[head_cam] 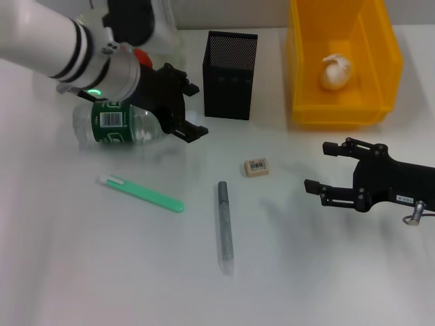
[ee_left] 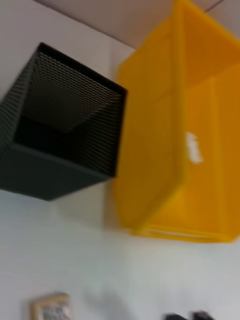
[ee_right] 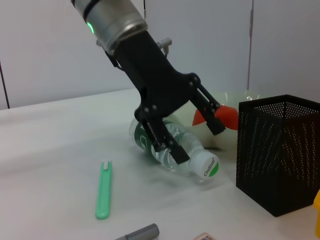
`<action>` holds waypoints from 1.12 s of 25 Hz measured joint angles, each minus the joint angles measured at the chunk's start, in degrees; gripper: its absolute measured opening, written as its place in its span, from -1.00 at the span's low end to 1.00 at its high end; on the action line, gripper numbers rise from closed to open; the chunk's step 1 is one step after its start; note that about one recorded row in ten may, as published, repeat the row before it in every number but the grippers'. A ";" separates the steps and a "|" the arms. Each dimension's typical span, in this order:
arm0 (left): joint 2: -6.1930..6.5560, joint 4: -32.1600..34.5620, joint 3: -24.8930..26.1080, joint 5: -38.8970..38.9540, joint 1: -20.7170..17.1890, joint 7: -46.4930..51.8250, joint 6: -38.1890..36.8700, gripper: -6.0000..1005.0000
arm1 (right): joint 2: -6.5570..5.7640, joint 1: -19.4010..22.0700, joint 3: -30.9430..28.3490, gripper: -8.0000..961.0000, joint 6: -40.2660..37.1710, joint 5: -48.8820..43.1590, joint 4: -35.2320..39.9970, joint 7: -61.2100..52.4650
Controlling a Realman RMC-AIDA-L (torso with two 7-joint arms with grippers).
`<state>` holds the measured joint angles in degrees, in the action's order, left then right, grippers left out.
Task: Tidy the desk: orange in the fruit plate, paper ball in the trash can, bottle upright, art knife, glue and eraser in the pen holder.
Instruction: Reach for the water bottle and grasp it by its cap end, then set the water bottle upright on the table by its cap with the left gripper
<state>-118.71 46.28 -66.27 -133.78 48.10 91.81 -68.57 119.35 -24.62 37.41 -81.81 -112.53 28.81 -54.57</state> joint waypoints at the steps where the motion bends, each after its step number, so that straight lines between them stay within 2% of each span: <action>1: -0.06 -0.20 -1.74 -1.35 0.40 0.57 1.49 0.62 | 0.00 0.04 -0.02 0.72 0.00 0.02 0.01 0.00; 2: -0.25 -0.74 -6.11 -4.56 0.93 3.20 5.69 0.62 | 0.00 0.07 -0.04 0.72 0.00 0.03 0.01 0.00; 4: -0.29 -1.04 -8.65 -5.85 0.99 4.84 7.53 0.62 | 0.00 0.08 -0.06 0.72 -0.01 0.04 -0.04 0.00; 6: -0.29 -1.04 -8.65 -5.85 0.99 4.84 7.53 0.62 | 0.00 0.08 -0.06 0.72 -0.01 0.09 -0.08 0.00; 8: -0.42 -2.03 -12.03 -7.71 1.25 6.53 9.99 0.61 | 0.00 0.04 -0.06 0.72 -0.02 0.17 -0.08 0.00; 11: -0.44 -2.14 -12.46 -7.98 1.27 6.79 10.43 0.59 | 0.00 0.01 -0.07 0.72 -0.02 0.47 -0.08 0.00; 14: -0.46 -3.10 -16.41 -8.61 1.28 7.70 13.33 0.57 | 0.00 0.08 -0.06 0.72 -0.24 0.69 -0.07 0.00; 21: -0.47 -4.15 -18.43 -9.10 1.39 7.84 15.31 0.52 | 0.00 0.17 -0.07 0.72 -0.52 0.74 0.01 0.00; 28: -0.46 -3.91 -19.89 -9.15 1.21 7.88 15.67 0.08 | 0.00 0.28 -0.07 0.72 -0.72 0.75 0.13 0.00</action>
<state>-119.18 42.37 -86.15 -142.93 49.31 99.69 -52.90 119.35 -24.34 37.35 -82.53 -111.79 28.94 -54.58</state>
